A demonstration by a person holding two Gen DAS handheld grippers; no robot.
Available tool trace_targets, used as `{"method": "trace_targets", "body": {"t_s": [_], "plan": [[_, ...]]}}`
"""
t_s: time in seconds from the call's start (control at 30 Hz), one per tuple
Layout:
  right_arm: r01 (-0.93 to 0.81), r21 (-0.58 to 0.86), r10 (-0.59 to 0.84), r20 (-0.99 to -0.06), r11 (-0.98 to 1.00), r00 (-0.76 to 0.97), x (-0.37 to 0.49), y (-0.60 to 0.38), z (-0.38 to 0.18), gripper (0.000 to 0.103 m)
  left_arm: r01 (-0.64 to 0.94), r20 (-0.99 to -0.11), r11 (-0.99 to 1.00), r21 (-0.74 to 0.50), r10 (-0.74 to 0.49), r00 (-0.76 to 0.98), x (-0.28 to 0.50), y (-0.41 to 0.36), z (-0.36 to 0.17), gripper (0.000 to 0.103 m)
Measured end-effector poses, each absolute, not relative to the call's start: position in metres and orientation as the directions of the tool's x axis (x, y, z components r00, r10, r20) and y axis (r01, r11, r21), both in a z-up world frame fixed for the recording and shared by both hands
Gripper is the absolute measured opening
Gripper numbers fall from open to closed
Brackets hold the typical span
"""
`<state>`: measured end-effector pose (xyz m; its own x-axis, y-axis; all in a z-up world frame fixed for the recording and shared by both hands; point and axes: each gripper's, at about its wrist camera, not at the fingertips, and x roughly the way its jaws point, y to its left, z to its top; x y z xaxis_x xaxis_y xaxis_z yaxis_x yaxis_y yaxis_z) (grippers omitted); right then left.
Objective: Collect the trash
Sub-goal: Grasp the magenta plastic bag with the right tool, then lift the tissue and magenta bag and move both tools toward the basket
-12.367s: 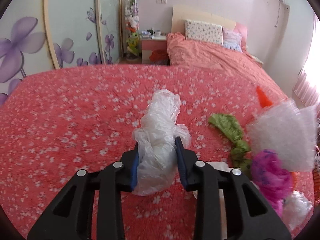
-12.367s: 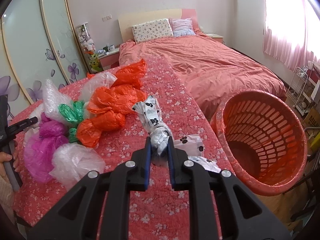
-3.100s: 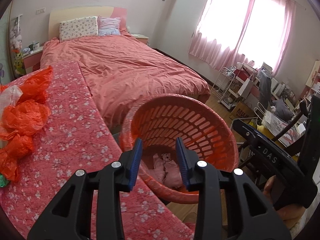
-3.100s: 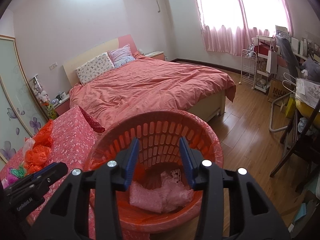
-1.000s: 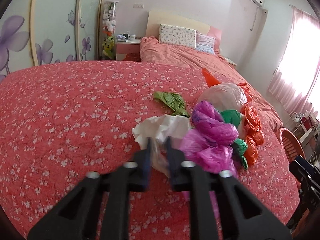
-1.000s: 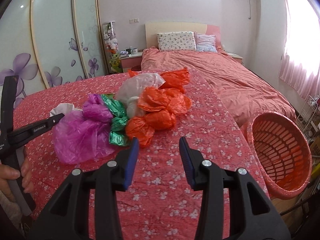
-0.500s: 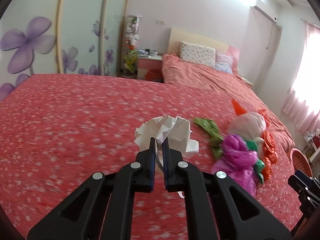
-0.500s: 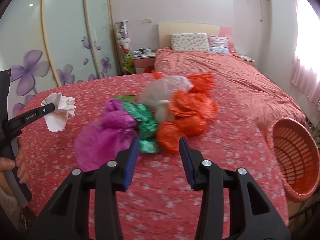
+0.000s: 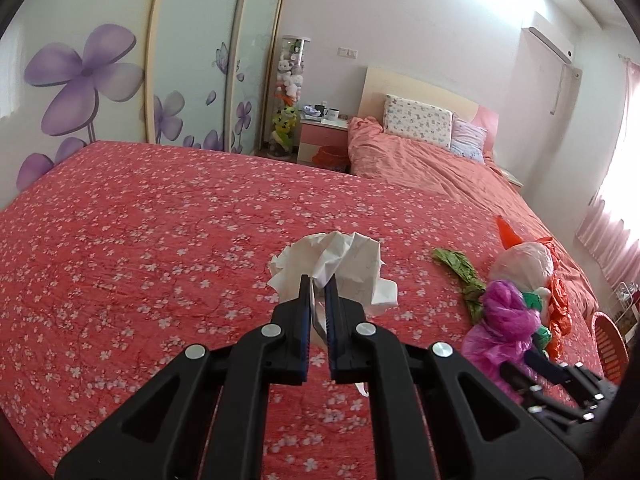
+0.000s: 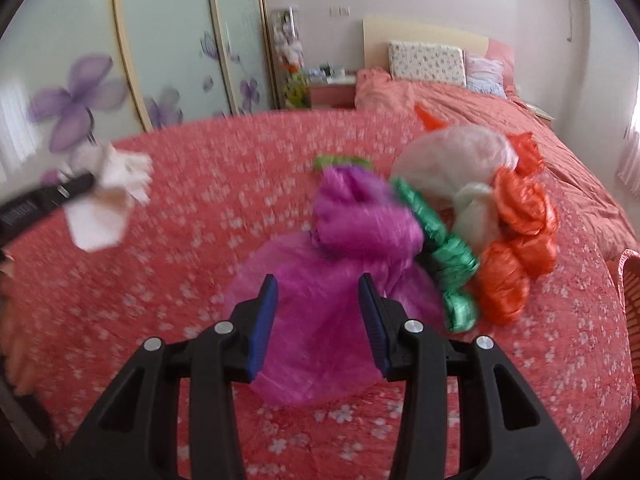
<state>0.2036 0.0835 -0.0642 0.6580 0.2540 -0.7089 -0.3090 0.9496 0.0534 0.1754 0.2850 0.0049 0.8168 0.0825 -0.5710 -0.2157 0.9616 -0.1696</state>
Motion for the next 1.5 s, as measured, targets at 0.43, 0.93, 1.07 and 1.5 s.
{"method": "trace_targets", "body": {"t_s": [0.43,0.93,1.07,1.5], "plan": [[-0.369,0.102,0.350,-0.612,0.924,0.709,0.176,0.073,-0.020,0.005,-0.184,-0.555,0.967,-0.177,0.057,0.830,0.168,0.272,0.017,0.007],[-0.297,0.152,0.333,-0.463,0.943,0.821,0.150,-0.003,0.044,0.005,-0.040,-0.509,0.984,-0.175,-0.056,0.859,0.162,0.203,0.043,0.007],[-0.255,0.171,0.306,-0.450,0.952,0.839,0.147,-0.032,0.045,0.005,0.013,-0.504,0.984,-0.175,-0.101,0.858,0.164,0.180,0.046,0.007],[-0.109,0.207,0.191,-0.434,0.972,0.881,0.137,-0.129,0.042,0.005,0.206,-0.496,0.960,-0.192,-0.276,0.824,0.177,0.087,0.048,0.007]]}}
